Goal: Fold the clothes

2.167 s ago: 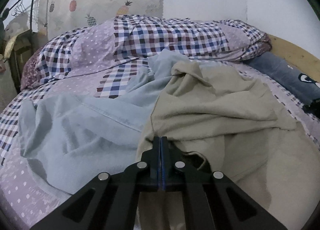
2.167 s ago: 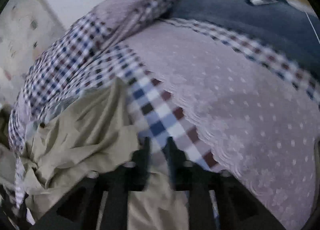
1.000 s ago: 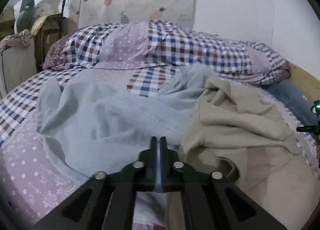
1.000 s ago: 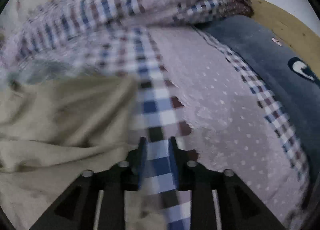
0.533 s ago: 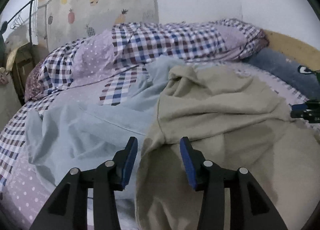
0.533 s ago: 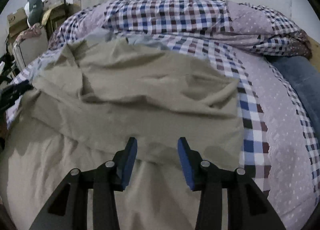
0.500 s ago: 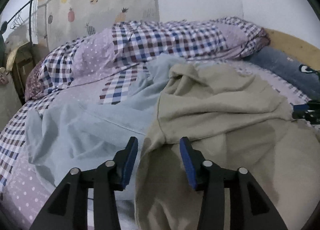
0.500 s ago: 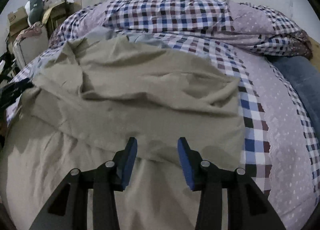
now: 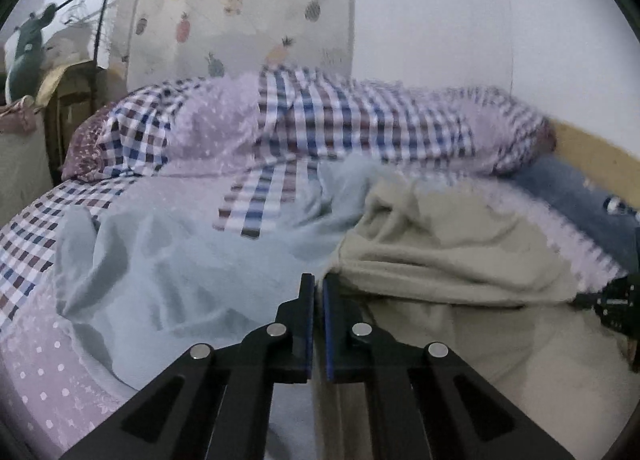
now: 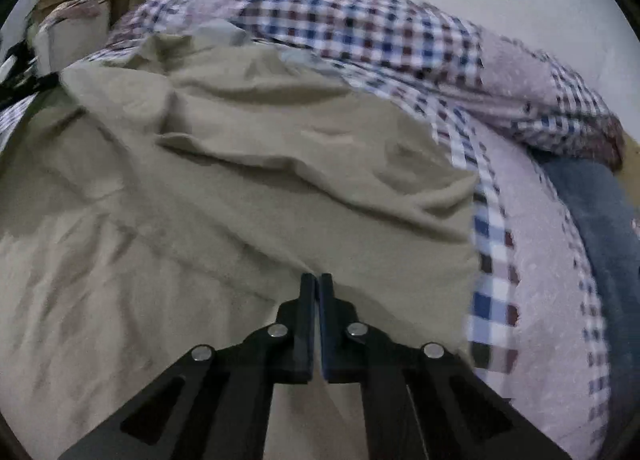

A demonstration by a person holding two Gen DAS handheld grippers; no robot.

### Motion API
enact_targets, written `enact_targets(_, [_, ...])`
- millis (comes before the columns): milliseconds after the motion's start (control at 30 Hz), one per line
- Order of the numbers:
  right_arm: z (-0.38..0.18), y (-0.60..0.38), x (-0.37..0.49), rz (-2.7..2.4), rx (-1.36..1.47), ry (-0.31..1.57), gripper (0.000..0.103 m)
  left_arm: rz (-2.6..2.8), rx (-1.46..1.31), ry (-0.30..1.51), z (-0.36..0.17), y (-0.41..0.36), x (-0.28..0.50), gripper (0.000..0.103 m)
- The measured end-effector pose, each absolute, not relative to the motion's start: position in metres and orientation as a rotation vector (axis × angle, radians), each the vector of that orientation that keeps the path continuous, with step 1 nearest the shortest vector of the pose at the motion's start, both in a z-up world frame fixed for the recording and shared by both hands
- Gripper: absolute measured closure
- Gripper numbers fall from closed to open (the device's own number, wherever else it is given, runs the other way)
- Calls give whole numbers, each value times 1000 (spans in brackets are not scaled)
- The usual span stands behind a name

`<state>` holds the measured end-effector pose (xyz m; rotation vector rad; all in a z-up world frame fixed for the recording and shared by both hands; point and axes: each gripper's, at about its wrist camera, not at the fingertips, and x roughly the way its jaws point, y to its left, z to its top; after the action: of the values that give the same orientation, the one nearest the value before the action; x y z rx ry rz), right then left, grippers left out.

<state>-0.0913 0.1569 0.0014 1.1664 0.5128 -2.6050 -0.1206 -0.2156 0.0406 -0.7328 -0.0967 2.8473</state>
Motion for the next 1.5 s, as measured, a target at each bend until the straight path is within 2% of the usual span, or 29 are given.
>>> enact_targets(200, [33,158,-76,-2500,1218,374,100,2846,-864,-193,29,-225,-118,100])
enact_targets(233, [40,155,-76,-2494,1207,340,94,2846,-878,-198,30,-224,-117,100])
enact_targets(267, [50,147,-78,-2483,1180,308,78,2847,-893,-201,31,-222,-115,100])
enact_targets(300, [60,136,-82,-2476,1148,297,67,2849,-912,-203,31,-219,-113,100])
enact_targets(333, [70,124,-86,-2471,1115,294,48,2851,-932,-210,31,-217,-112,100])
enact_targets(367, [80,109,-92,-2470,1080,307,38,2852,-951,-219,30,-216,-112,100])
enact_targets(400, [89,92,-99,-2465,1047,318,37,2852,-967,-233,29,-214,-111,100])
enact_targets(533, [115,11,-144,-2417,991,356,35,2846,-993,-267,19,-211,-110,100])
enact_targets(600, [118,-35,-172,-2391,1006,458,34,2844,-992,-282,14,-212,-113,100])
enact_targets(800, [75,-165,-240,-2225,1131,957,34,2811,-957,-413,5,-223,-111,100])
enact_targets(900, [41,-191,-265,-2147,1229,1181,36,2793,-952,-446,4,-224,-111,100])
enact_targets(933, [30,-197,-272,-2130,1245,1268,44,2787,-948,-448,4,-224,-111,100])
enact_targets(967, [22,-200,-279,-2122,1264,1332,75,2781,-946,-447,3,-224,-111,100])
enact_targets(1000, [21,-197,-288,-2137,1297,1326,89,2777,-947,-438,3,-223,-110,100])
enact_targets(1133, [51,-185,-330,-2256,1380,1124,95,2793,-929,-411,6,-219,-106,101])
enact_targets(1200, [80,-179,-350,-2381,1326,1008,98,2798,-935,-415,5,-219,-106,101])
enact_targets(1233, [100,-177,-357,-2467,1263,940,103,2799,-942,-424,4,-221,-107,101])
enact_targets(1300, [140,-171,-363,-2616,1114,764,103,2785,-951,-466,2,-225,-106,101])
enact_targets(1333, [153,-164,-366,-2641,1102,652,101,2777,-951,-485,1,-227,-106,101])
enact_targets(1400, [158,-156,-370,-2593,1167,553,93,2765,-953,-502,-1,-230,-107,101])
enact_targets(1467, [152,-149,-370,-2508,1243,482,64,2763,-949,-506,-1,-230,-106,101])
enact_targets(1500, [147,-146,-368,-2455,1274,427,61,2763,-948,-507,-1,-230,-106,101])
